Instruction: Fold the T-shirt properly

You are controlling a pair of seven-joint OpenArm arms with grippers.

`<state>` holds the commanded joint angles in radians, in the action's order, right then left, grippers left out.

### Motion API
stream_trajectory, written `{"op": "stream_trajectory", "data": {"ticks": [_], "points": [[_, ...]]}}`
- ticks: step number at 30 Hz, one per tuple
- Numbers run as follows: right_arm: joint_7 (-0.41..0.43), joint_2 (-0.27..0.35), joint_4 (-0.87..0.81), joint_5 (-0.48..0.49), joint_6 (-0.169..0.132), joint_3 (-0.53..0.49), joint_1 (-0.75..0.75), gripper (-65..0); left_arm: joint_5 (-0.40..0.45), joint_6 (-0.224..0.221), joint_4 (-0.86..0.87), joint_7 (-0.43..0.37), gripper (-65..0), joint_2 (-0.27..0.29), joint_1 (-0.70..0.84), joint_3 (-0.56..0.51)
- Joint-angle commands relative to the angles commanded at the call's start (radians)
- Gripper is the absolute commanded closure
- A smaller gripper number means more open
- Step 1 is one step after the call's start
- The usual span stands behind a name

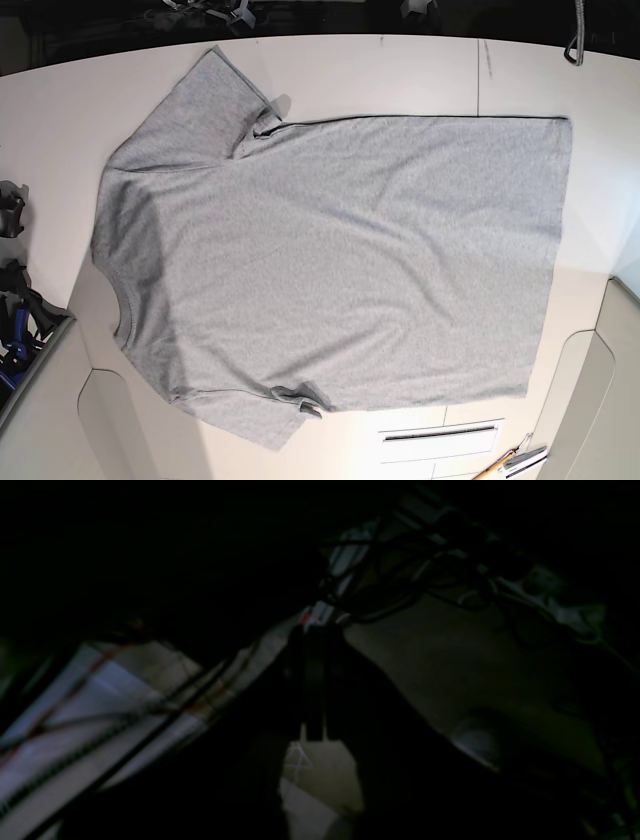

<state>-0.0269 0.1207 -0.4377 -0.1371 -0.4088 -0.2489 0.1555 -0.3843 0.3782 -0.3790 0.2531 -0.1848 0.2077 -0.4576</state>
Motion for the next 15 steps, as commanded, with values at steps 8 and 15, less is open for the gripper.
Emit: {"op": "stream_trajectory", "data": {"ticks": [8, 15], "points": [[-0.051, 0.068, -0.285, 0.150, 0.001, 0.000, 0.188, 0.0, 0.000, -0.045, -0.251, -0.014, 0.0, -0.077, 0.225, 0.105], [-0.083, 0.156, -0.525, 0.243, -0.002, 0.000, 0.370, 0.0, 0.008, -0.045, -0.480, -0.014, 0.0, -0.096, 0.426, 0.230]]}}
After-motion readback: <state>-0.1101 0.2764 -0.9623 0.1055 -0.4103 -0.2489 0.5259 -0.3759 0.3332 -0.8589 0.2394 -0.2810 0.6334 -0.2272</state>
